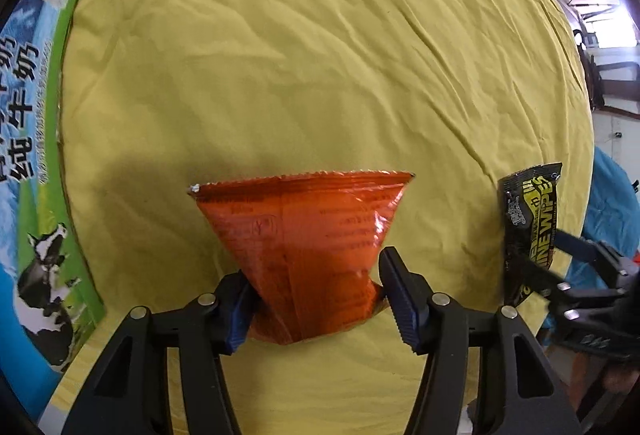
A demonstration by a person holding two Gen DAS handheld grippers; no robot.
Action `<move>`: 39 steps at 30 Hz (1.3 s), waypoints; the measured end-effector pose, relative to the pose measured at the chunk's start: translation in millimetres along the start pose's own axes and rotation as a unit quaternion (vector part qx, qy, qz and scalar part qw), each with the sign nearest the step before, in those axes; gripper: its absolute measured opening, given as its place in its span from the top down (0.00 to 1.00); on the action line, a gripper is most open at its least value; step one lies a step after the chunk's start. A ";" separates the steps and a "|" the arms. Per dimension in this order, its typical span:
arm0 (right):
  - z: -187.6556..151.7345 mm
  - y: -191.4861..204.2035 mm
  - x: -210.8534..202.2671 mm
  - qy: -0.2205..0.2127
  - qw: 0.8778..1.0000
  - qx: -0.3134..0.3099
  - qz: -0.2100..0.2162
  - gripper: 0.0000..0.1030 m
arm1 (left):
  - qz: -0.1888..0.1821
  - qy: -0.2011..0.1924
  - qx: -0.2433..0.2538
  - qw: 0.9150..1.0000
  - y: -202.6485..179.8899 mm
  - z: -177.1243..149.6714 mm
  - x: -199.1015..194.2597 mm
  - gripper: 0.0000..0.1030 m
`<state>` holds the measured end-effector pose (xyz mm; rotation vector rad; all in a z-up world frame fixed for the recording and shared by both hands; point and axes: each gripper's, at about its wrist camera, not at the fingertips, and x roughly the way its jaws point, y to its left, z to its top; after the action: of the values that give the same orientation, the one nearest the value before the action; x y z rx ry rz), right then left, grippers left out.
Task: Organize soft objects
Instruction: 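Grasp the orange chip bag with left tool while right tool grasps black wipes pack, then carry both packs over the box and lower them into the empty space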
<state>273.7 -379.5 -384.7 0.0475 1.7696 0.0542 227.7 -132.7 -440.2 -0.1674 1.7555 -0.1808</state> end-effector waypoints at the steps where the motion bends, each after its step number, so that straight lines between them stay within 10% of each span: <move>1: -0.5 5.9 4.4 0.006 1.000 0.001 -0.005 0.10 | -0.002 0.000 -0.001 1.000 7.7 -1.3 0.7 0.46; 3: -3.2 12.4 11.1 0.010 1.000 0.013 -0.025 0.32 | -0.005 -0.005 -0.004 1.000 12.5 -4.3 1.3 0.46; 9: -20.0 41.7 5.0 -0.015 0.998 0.048 -0.043 0.46 | 0.033 -0.028 0.009 0.999 0.8 -12.6 -2.9 0.59; 23: -68.7 83.8 -21.0 -0.045 0.996 0.074 -0.012 0.49 | 0.079 -0.075 0.063 0.992 -51.6 -43.4 -29.2 0.61; 39: -113.3 166.0 -129.4 -0.119 0.991 0.046 0.037 0.50 | 0.017 -0.181 0.065 0.981 -10.5 -71.6 -162.4 0.61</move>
<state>188.6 -223.1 -225.3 0.1793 1.5304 0.0204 188.4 -106.5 -268.8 -0.0706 1.3779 -0.2250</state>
